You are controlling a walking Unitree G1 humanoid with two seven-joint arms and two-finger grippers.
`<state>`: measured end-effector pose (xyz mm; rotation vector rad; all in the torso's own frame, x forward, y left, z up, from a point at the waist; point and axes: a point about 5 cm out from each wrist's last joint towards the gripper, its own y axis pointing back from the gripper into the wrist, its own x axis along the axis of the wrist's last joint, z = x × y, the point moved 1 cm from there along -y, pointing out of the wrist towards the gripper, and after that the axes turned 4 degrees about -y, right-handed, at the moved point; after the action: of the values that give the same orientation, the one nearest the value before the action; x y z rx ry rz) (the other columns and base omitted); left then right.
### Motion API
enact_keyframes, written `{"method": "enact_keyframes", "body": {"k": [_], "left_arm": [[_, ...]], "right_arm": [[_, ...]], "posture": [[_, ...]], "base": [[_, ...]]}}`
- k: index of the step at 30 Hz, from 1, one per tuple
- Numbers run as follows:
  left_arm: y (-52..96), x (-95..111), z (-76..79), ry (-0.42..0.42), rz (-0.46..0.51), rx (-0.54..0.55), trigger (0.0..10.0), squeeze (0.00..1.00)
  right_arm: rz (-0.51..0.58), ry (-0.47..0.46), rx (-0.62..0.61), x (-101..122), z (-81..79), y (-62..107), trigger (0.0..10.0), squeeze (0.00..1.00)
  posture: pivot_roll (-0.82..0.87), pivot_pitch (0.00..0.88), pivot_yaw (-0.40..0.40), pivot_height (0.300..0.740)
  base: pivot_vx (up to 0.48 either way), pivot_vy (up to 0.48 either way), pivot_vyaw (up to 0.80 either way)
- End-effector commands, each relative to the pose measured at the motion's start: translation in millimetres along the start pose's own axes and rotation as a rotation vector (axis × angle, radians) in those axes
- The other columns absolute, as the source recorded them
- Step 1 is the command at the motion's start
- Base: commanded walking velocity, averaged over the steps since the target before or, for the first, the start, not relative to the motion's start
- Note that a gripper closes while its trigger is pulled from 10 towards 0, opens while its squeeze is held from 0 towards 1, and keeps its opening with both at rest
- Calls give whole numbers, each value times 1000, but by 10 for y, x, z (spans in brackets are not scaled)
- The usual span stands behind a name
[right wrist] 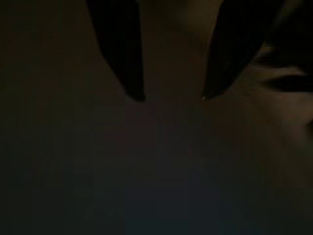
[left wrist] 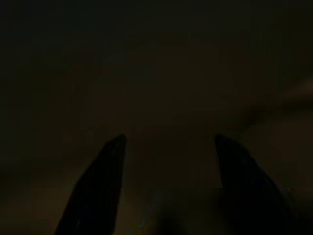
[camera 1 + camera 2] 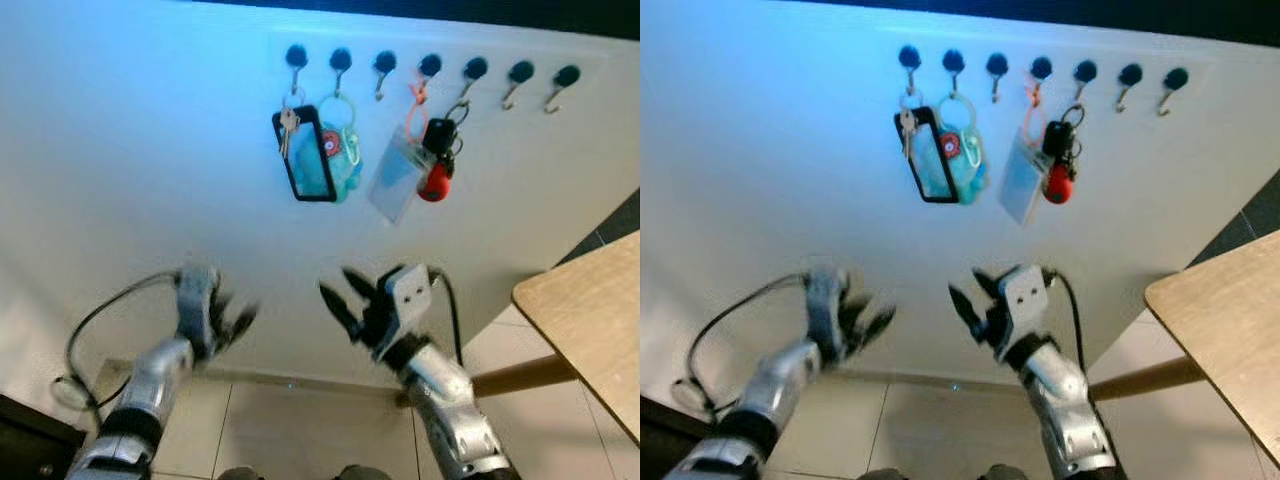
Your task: Hang keys on a hook
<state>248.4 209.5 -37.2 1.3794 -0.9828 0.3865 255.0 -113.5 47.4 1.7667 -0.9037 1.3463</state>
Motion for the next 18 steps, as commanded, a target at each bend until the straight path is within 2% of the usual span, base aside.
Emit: {"method": "enact_keyframes", "body": {"k": [1,2,3,4,5,6,7,8,9,10,11,13,14,15,16,17,18], "left_arm": [[65,-248,-67,-34,-127,97,10000,0],[65,-248,-67,-34,-127,97,10000,0],[118,-423,-80,18,-197,173,10000,0],[172,-568,-90,116,-246,256,10000,0],[172,-568,-90,116,-246,256,10000,0],[200,-644,-88,182,-267,307,10000,0],[216,-679,-91,250,-263,355,10000,0],[216,-683,-83,298,-246,377,10000,0],[216,-683,-83,298,-246,377,10000,0],[198,-655,-69,314,-219,388,10000,0],[198,-655,-69,314,-219,388,10000,0],[136,-566,-11,319,-176,363,10000,0],[136,-566,-11,319,-176,363,10000,0],[116,-548,1,281,-195,370,10000,0],[95,-521,15,242,-202,364,10000,0],[95,-521,15,242,-202,364,10000,0],[57,-470,48,188,-204,330,10000,0]], "right_arm": [[-131,2,-58,-303,106,77,10000,0],[-131,2,-58,-303,106,77,10000,0],[-244,8,-106,-559,184,155,10000,0],[-369,23,-174,-820,263,269,10000,0],[-369,23,-174,-820,263,269,10000,0],[-442,34,-217,-966,307,350,10000,0],[-501,9,-294,-1089,371,453,10000,0],[-515,-38,-386,-1144,448,542,10000,0],[-515,-38,-386,-1144,448,542,10000,0],[-508,-104,-480,-1174,523,615,10000,0],[-508,-104,-480,-1174,523,615,10000,0],[-480,-197,-643,-1196,668,746,10000,0],[-480,-197,-643,-1196,668,746,10000,0],[-473,-201,-679,-1201,710,780,10000,0],[-484,-167,-686,-1205,732,799,10000,0],[-484,-167,-686,-1205,732,799,10000,0],[-498,-129,-689,-1208,758,819,10000,0]], "posture": [[53,70,-25,740],[53,70,-25,740],[53,69,-26,740],[51,64,-28,740],[51,64,-28,740],[51,63,-29,740],[50,59,-30,740],[53,59,-33,740],[53,59,-33,740],[47,58,-35,740],[47,58,-35,740],[40,53,-33,740],[40,53,-33,740],[40,50,-31,740],[35,47,-27,740],[35,47,-27,740],[29,45,-23,740]], "base": [[0,0,0],[0,0,0],[0,0,0],[0,0,0],[0,0,0],[0,0,0],[0,0,0],[0,0,0],[0,0,0],[0,0,0],[0,0,0],[0,0,0],[0,0,0],[0,0,0],[0,0,0],[0,0,0],[0,0,0]]}}
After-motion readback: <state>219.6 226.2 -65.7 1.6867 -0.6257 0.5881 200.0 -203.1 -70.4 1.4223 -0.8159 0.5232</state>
